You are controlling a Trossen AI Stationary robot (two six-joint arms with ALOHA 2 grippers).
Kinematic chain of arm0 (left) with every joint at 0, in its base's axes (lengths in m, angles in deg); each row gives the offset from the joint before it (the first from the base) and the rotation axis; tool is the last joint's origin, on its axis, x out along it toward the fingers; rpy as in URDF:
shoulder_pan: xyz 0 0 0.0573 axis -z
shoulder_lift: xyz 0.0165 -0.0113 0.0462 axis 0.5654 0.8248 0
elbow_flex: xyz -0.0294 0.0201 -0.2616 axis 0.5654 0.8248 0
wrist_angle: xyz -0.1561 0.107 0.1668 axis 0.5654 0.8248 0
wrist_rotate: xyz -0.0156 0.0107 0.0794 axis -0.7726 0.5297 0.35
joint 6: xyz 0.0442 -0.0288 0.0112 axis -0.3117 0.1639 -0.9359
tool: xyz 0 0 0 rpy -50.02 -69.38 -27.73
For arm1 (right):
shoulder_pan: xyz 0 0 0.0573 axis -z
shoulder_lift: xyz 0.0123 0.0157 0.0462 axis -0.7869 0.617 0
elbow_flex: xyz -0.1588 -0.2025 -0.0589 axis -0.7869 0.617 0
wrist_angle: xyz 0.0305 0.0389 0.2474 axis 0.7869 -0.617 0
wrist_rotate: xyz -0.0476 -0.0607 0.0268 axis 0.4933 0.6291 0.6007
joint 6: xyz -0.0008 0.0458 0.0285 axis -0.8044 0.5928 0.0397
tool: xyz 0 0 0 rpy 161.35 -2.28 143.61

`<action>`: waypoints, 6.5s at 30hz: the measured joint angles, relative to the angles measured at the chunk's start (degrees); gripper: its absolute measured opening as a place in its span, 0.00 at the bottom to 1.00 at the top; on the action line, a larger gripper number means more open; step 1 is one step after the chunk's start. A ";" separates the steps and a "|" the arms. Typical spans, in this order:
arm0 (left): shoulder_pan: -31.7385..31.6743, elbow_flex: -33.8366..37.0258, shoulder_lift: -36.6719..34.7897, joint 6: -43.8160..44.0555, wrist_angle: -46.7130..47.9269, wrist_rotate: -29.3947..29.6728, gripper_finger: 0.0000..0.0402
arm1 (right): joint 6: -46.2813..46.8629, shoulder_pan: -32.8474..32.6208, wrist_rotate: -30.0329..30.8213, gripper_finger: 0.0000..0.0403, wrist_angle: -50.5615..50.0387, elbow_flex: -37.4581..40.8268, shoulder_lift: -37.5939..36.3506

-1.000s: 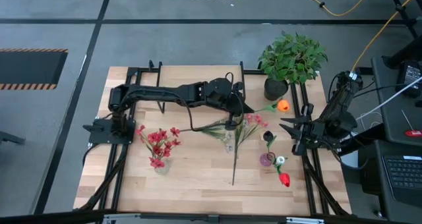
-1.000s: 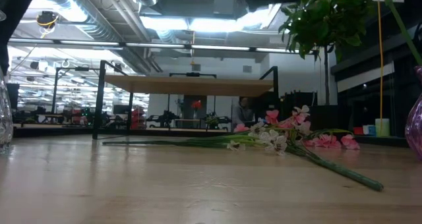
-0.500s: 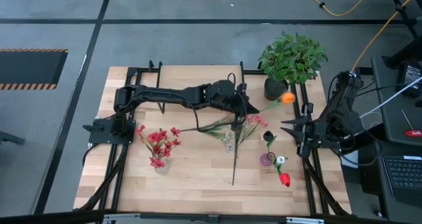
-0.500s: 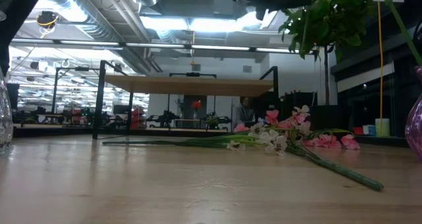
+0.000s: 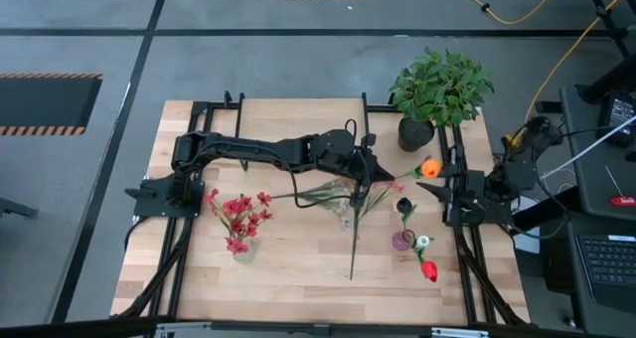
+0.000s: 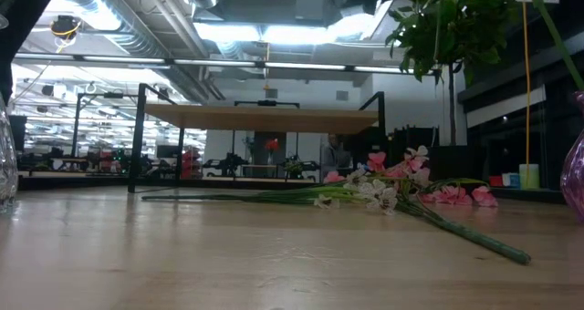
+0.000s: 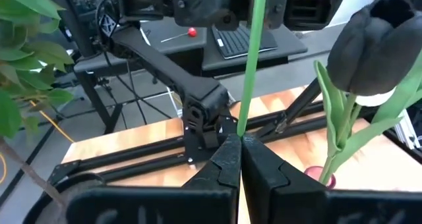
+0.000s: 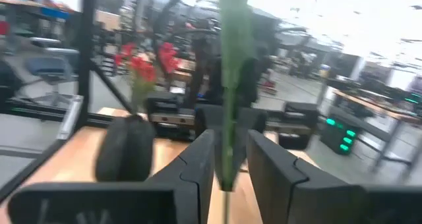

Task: Pick and place flowers into a vace then onto a shelf
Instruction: Put the orange flower into the pink vase

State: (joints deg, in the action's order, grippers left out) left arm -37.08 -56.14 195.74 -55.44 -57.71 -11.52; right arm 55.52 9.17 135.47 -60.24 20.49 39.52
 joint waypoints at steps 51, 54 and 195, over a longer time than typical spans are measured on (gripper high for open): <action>-2.91 0.02 0.98 0.42 0.13 0.55 0.00 | 2.49 29.00 -34.50 0.11 4.95 0.02 3.98; -2.64 0.02 0.98 -0.04 0.48 0.59 0.00 | 2.47 29.84 -34.51 0.03 5.00 0.02 3.98; 3.73 0.02 -5.73 6.47 9.85 21.73 0.01 | 15.08 -31.72 14.95 0.00 4.04 3.89 5.78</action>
State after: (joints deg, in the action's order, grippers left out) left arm -33.35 -56.11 190.01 -48.98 -47.85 10.20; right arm 70.59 -22.55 150.42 -56.21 24.38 45.30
